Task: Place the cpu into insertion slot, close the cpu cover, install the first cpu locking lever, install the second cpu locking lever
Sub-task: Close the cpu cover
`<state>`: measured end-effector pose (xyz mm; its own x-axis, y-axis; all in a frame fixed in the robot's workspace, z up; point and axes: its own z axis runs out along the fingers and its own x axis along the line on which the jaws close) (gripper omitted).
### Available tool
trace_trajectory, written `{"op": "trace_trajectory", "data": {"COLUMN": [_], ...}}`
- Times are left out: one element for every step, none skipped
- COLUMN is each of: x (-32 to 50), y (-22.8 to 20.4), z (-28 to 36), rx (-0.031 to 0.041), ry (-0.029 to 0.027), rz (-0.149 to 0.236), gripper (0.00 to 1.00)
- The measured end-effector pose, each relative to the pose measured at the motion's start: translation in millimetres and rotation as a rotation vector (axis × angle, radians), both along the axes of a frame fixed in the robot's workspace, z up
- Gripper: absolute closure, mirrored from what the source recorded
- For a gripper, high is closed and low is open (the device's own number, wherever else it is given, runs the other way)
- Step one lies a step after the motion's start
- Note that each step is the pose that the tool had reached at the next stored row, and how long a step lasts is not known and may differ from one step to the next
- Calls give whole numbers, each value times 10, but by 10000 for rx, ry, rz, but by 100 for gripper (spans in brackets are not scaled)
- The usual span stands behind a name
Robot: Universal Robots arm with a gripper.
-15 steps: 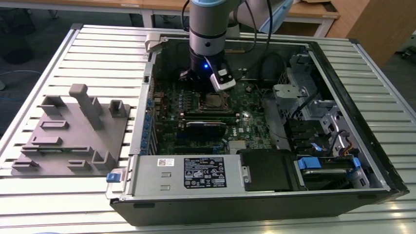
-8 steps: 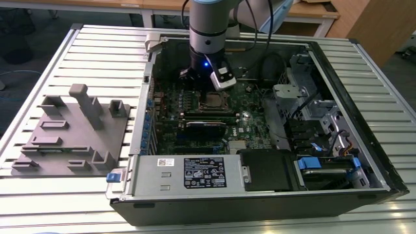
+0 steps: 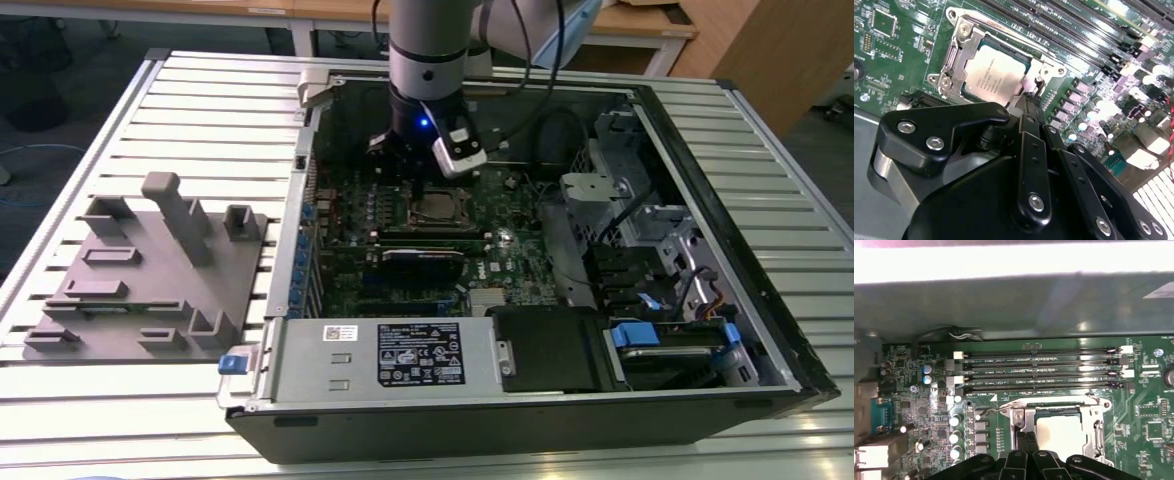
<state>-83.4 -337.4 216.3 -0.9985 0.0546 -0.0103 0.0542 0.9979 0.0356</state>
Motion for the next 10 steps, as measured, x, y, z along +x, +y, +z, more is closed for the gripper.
{"op": "trace_trajectory", "data": {"x": [0,0,0,1,5,11,21,33,45,60], "y": [0,0,0,0,1,3,5,7,9,11], "z": [11,11,12,12,12,12,12,12,12,12], "rx": [-1,1,1,1,0,0,0,0,0,-1], "ry": [0,-1,-1,-1,0,0,0,0,0,0], "rz": [0,1,0,1,2,1,1,1,0,0], "gripper": [90,90,90,90,90,90,90,90,90,90]}}
